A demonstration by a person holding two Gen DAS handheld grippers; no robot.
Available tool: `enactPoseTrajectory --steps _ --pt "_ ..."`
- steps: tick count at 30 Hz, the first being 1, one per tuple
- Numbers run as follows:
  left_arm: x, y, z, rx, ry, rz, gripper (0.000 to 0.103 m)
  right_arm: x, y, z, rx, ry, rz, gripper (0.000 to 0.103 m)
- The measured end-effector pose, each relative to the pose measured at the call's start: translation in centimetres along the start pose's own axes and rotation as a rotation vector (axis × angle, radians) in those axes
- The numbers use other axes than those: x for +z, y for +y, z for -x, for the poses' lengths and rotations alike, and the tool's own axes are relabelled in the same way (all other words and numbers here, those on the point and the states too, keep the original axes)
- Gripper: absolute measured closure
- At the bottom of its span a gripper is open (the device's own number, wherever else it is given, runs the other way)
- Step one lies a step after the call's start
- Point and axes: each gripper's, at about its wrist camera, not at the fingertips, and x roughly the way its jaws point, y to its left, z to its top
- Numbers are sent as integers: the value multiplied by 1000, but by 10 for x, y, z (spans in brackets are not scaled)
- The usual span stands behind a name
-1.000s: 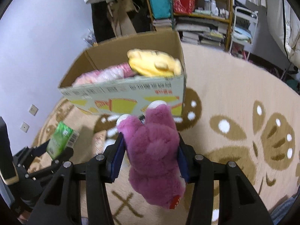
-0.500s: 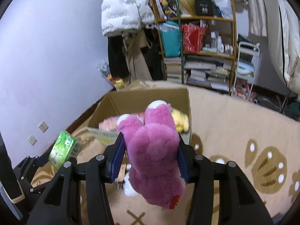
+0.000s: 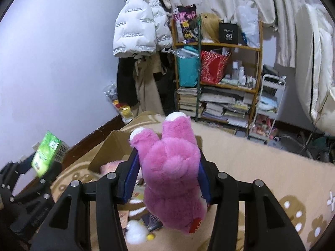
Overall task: Organize soft objects
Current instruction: 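Carry the pink bear and green tissue pack into the box and release both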
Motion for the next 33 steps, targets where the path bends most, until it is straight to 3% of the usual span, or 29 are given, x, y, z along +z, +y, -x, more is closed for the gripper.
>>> enactPoseTrajectory --steps 5,13,28,33 --pt "12 -3 -14 30 -16 -5 45 10 2 -9 -53 -17 24 49" --pt "27 -5 -37 17 -19 -1 45 17 -3 -32 -80 -2 30 49" --pt "40 -30 -68 -27 -40 -56 46 19 -30 -67 -2 53 -24 49" --pt "35 -37 -80 -95 3 -40 58 11 -20 -79 20 77 21 49"
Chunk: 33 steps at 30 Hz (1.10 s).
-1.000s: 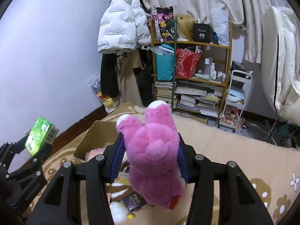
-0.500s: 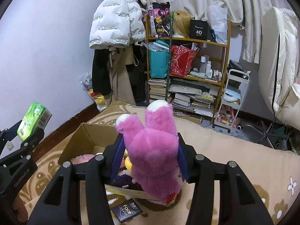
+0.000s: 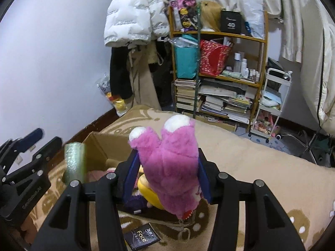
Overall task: Organize soft objects
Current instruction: 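Carry the pink bear and green tissue pack into the box and release both, then withdraw both grippers from the box toward the white plush and black tissue pack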
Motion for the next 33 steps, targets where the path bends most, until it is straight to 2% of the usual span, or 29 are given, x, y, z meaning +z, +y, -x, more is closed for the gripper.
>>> enactPoseTrajectory --steps 4,9,11,15,17,21,25,29,32,33 --pt "-9 5 -13 -43 61 52 58 -5 8 -8 19 17 19 48" --pt "-14 13 -21 -35 107 82 58 -9 5 -15 77 43 -23 48" --pt "-16 15 -23 -26 123 84 56 -9 4 -16 83 47 -31 39" --pt "-19 18 -25 -17 148 82 51 -8 2 -14 101 49 -44 33" --pt "-20 18 -23 -14 153 73 50 -8 3 -11 110 46 -38 18" --pt "-23 15 -19 0 163 56 47 -8 6 -5 115 41 -22 14" --pt "-24 15 -12 -7 173 58 47 -9 7 1 108 35 -31 2" --pt "-27 17 -2 0 177 53 37 -14 11 12 101 38 -12 0" --pt "-29 18 5 -3 191 52 35 -19 14 21 90 36 13 0" --pt "-30 18 6 -5 196 52 30 -20 14 24 87 37 15 0"
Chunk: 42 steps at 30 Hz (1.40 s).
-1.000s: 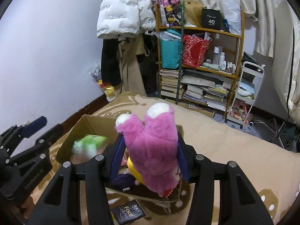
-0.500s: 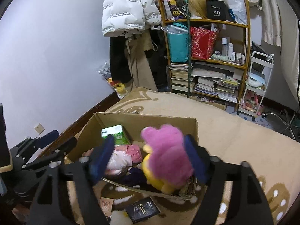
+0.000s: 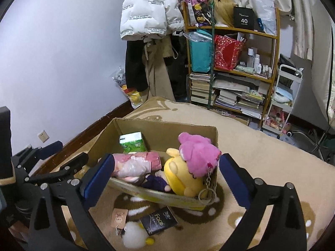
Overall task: Organize soft objects
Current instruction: 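Withdraw both grippers from the box toward the white plush and black tissue pack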
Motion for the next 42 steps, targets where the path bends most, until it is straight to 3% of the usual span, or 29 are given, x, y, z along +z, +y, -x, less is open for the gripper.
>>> enactPoseTrajectory --steps 2,12,25,42 --pt "-3 1 5 3 9 5 21 -5 1 3 -1 9 1 0" --pt "-28 5 28 0 59 30 11 -28 1 26 -13 52 -45 0" --pt "-52 -1 51 27 76 26 10 -39 -8 44 -23 72 -121 0" --pt "-78 -18 11 -2 159 7 10 -62 -17 0 -30 202 -157 0"
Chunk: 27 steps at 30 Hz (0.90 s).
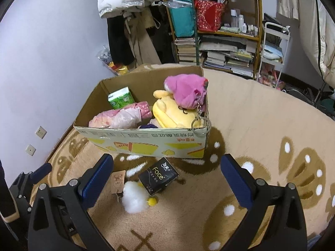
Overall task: Organize soft objects
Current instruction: 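Withdraw both grippers from the box toward the white plush and black tissue pack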
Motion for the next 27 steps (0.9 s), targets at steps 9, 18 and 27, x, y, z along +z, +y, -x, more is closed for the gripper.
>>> enactPoseTrajectory --steps 9,18,27 --pt "-3 -8 -22 2 32 -6 10 -6 -9 -25 -30 56 -15 0" --pt "-9 -18 -43 -32 76 0 10 -6 -19 -49 -16 114 -62 0" --pt "-16 -27 -63 -123 134 67 10 -11 -23 -70 -3 183 -72 0"
